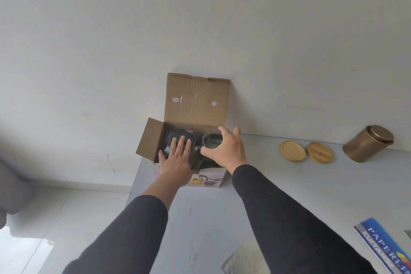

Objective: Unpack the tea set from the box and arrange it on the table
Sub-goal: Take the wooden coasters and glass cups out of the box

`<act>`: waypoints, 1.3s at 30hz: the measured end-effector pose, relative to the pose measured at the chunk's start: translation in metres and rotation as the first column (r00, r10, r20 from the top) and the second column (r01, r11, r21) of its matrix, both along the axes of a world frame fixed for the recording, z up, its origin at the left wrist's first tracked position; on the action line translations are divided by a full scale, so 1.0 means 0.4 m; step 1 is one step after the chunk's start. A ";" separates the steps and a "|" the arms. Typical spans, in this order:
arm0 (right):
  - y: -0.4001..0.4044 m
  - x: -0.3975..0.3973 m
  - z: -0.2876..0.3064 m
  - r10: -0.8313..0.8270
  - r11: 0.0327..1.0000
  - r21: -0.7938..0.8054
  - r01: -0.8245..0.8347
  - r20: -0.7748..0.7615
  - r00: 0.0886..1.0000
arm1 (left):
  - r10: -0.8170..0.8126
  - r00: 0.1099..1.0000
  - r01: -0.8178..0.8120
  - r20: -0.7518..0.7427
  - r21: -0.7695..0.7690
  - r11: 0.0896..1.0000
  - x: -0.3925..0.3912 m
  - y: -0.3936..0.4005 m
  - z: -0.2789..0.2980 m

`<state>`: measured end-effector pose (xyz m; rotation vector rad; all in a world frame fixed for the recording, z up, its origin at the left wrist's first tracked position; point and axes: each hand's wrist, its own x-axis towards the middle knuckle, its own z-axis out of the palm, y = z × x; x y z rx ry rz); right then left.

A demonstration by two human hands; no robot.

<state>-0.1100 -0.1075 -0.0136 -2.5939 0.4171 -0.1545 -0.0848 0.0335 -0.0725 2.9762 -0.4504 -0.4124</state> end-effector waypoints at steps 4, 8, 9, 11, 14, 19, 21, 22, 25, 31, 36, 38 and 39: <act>-0.050 -0.024 0.038 -0.035 0.993 0.120 0.016 0.157 0.987 | 0.079 0.996 -0.074 0.045 -0.104 0.992 -0.006 -0.052 0.021; -0.130 -0.064 0.046 -0.141 0.974 0.206 0.091 0.245 0.959 | -0.011 0.984 0.048 0.176 -0.203 0.978 -0.023 -0.162 0.060; -0.156 -0.076 0.044 -0.181 0.966 0.229 0.121 0.262 0.948 | -0.043 0.979 0.089 0.200 -0.227 0.970 -0.032 -0.196 0.068; -0.211 -0.103 0.039 -0.265 0.943 0.276 0.186 0.284 0.921 | -0.106 0.969 0.164 0.225 -0.259 0.952 -0.054 -0.265 0.074; -0.306 -0.145 0.022 -0.355 0.910 0.325 0.259 0.285 0.890 | -0.180 0.958 0.237 0.225 -0.263 0.935 -0.090 -0.370 0.052; -0.488 -0.227 -0.036 -0.404 0.874 0.375 0.307 0.213 0.889 | -0.247 0.967 0.253 0.055 -0.255 0.933 -0.160 -0.544 -0.021; -0.569 -0.257 -0.070 -0.421 0.867 0.364 0.341 0.167 0.891 | -0.236 0.969 0.216 -0.068 -0.222 0.951 -0.184 -0.614 -0.058; -0.609 -0.270 -0.088 -0.436 0.860 0.359 0.363 0.149 0.887 | -0.220 0.966 0.191 -0.132 -0.204 0.960 -0.194 -0.646 -0.075; -0.724 -0.298 -0.145 -0.477 0.839 0.346 0.420 0.096 0.874 | -0.183 0.942 0.153 -0.281 -0.126 0.980 -0.222 -0.733 -0.128; -0.863 -0.306 -0.237 -0.498 0.812 0.344 0.471 -0.011 0.867 | -0.092 0.936 0.102 -0.341 0.013 0.995 -0.236 -0.831 -0.195; -0.908 -0.288 -0.290 -0.474 0.816 0.335 0.471 -0.078 0.877 | -0.029 0.927 0.061 -0.373 0.073 0.995 -0.197 -0.869 -0.193; -0.921 -0.280 -0.300 -0.469 0.816 0.339 0.467 -0.083 0.879 | -0.012 0.925 0.044 -0.381 0.077 0.996 -0.188 -0.877 -0.194; -0.928 -0.274 -0.304 -0.467 0.817 0.340 0.466 -0.085 0.880 | -0.004 0.924 0.039 -0.384 0.082 0.996 -0.185 -0.880 -0.195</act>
